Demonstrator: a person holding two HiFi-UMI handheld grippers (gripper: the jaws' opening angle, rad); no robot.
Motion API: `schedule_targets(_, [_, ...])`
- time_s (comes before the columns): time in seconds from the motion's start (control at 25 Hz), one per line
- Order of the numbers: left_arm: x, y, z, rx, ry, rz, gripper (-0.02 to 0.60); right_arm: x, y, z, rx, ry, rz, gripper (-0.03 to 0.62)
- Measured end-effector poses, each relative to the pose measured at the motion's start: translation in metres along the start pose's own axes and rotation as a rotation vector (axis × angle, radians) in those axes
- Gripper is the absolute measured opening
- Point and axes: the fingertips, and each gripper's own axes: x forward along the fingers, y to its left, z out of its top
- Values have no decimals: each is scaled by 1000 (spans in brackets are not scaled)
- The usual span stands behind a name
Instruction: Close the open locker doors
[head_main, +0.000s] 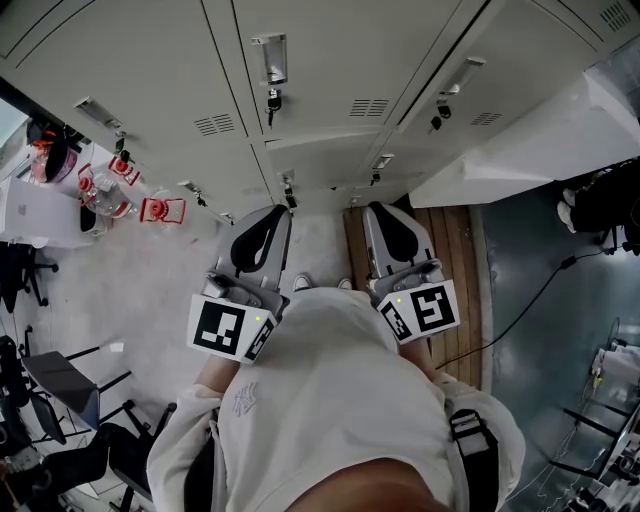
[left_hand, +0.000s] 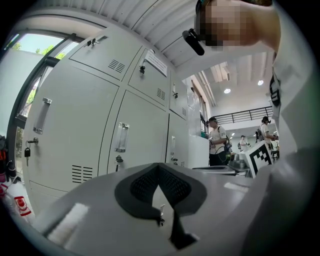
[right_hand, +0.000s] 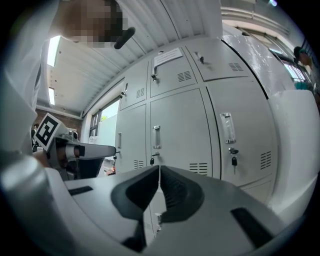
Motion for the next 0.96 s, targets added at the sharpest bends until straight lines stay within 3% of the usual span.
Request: schedule_targets(0.96, [0, 7, 5, -1, -15, -23, 8, 7, 4, 3, -18, -5, -20, 17])
